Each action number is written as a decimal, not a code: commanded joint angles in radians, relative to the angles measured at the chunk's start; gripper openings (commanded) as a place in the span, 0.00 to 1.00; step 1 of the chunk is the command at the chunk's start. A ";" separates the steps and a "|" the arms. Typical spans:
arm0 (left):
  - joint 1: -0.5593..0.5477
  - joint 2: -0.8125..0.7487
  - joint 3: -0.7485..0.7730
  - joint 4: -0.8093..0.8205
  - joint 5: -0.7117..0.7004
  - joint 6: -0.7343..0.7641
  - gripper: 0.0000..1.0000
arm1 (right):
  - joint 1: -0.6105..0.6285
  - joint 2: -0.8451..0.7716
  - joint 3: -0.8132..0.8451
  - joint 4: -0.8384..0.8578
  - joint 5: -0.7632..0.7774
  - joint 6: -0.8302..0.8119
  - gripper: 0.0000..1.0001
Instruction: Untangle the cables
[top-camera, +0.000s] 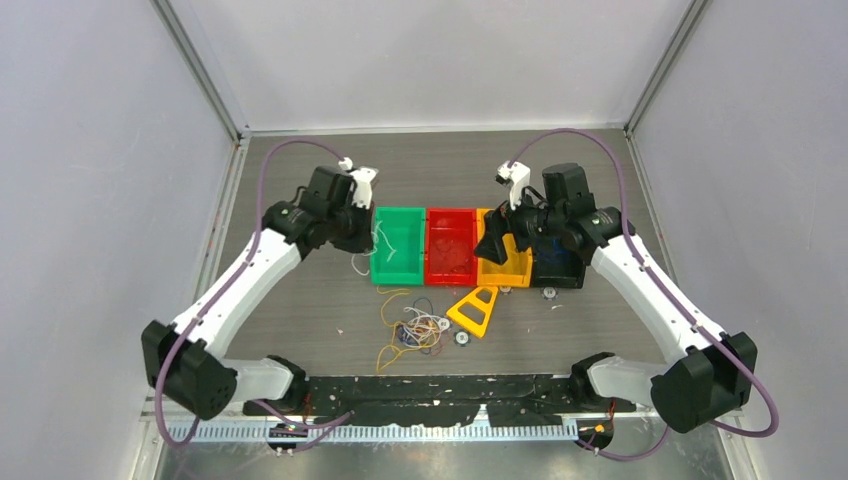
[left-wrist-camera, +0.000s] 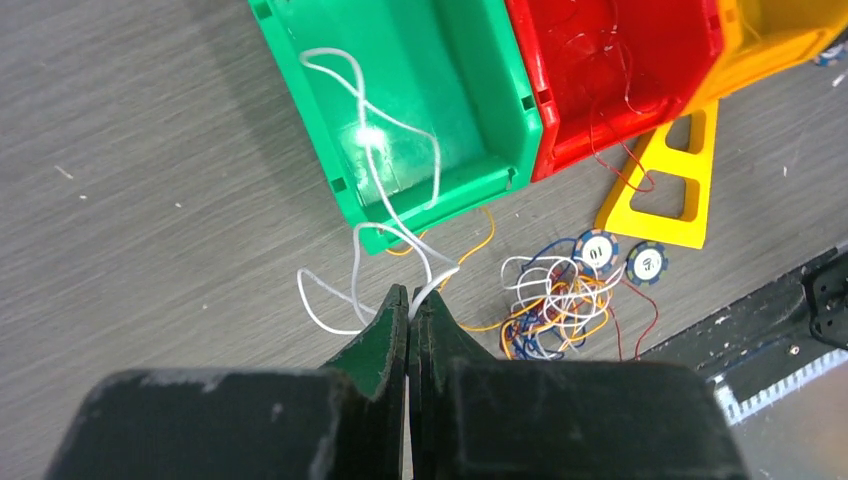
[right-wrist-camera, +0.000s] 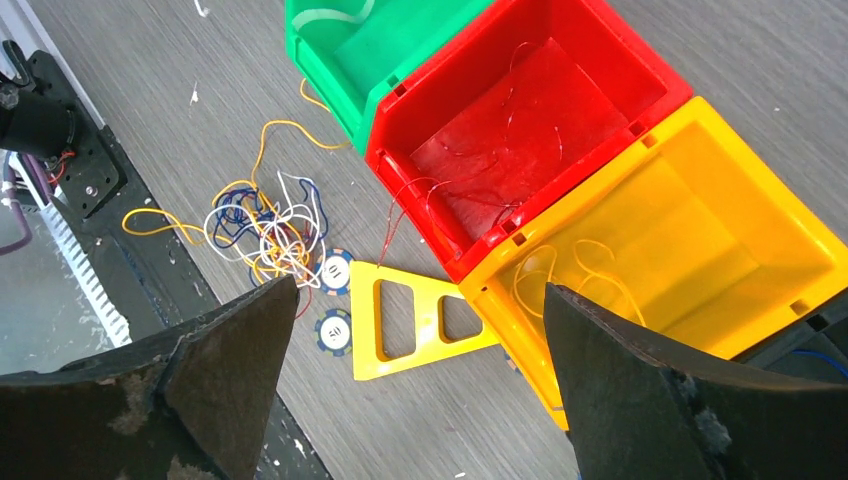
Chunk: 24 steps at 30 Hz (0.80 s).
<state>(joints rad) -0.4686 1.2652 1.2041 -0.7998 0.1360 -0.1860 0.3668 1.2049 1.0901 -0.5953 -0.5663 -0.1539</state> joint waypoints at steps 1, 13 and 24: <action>-0.034 0.091 0.065 0.041 -0.066 -0.168 0.00 | -0.007 -0.001 0.003 0.004 0.003 0.016 1.00; -0.057 0.356 0.146 0.263 0.003 -0.177 0.00 | -0.017 0.024 -0.009 0.010 0.005 0.017 1.00; 0.026 0.237 -0.020 0.374 0.188 0.156 0.52 | -0.016 0.090 0.013 -0.103 -0.076 -0.094 0.99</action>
<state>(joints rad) -0.4816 1.6268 1.2549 -0.4721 0.2043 -0.1692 0.3511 1.2533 1.0733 -0.6312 -0.5888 -0.1764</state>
